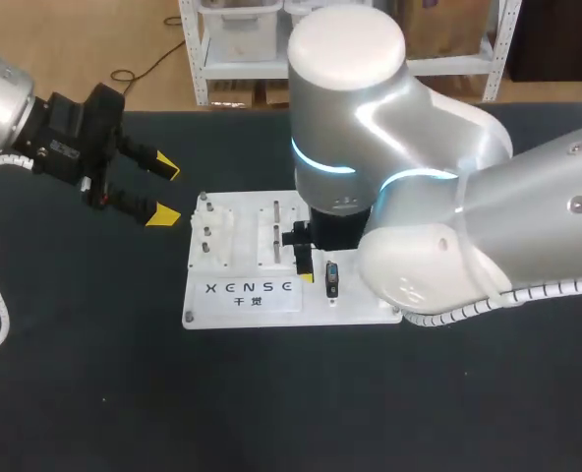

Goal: Insert the USB connector, Ethernet cable, and multi-pin plug into their matching sockets one by one.

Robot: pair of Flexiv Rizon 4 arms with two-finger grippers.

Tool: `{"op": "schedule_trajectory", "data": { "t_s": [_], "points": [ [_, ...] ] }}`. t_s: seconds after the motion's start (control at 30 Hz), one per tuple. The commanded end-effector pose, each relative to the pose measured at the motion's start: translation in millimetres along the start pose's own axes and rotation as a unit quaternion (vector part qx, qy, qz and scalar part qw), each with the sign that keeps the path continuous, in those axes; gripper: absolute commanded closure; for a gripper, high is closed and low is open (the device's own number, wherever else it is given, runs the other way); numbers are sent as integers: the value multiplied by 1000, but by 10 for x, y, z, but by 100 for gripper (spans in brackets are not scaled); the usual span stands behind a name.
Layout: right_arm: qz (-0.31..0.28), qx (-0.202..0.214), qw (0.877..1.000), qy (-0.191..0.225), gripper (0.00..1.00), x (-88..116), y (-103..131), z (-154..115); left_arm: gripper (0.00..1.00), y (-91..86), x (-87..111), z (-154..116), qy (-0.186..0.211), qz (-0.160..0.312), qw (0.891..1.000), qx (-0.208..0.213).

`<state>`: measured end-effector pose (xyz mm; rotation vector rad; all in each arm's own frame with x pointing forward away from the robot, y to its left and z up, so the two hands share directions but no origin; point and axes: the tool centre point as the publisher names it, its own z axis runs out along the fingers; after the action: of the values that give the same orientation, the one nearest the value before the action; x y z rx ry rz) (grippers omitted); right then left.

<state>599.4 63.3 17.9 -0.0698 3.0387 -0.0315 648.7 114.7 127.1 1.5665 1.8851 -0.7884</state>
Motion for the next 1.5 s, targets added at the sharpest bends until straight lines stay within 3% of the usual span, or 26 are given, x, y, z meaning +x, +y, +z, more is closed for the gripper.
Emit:
{"op": "schedule_trajectory", "data": {
  "t_s": [0.03,0.17,0.23,0.27,0.3,0.8,1.1,1.5],
  "points": [
    [-1,2,1000,3,60,10,26,25,0,-2,12,3,-2,1,1000,-1],
    [-4,5,1000,7,72,25,36,57,0,-2,12,3,-2,1,1000,-1],
    [-5,6,1000,8,85,30,41,72,0,-2,12,3,-2,1,1000,-1],
    [-6,6,1000,9,98,32,43,75,0,-2,12,3,-2,1,1000,-1],
    [-7,6,1000,9,100,34,45,76,0,-2,12,3,-2,1,1000,-1],
    [-5,-12,999,-32,100,-10,-66,-259,0,-2,12,3,-2,1,1000,-1],
    [10,-13,999,-51,100,-4,-278,-534,0,-2,12,3,-2,1,1000,-1],
    [34,14,998,-52,100,76,-628,-525,0,-2,12,3,-2,1,1000,-1]
  ]
}}
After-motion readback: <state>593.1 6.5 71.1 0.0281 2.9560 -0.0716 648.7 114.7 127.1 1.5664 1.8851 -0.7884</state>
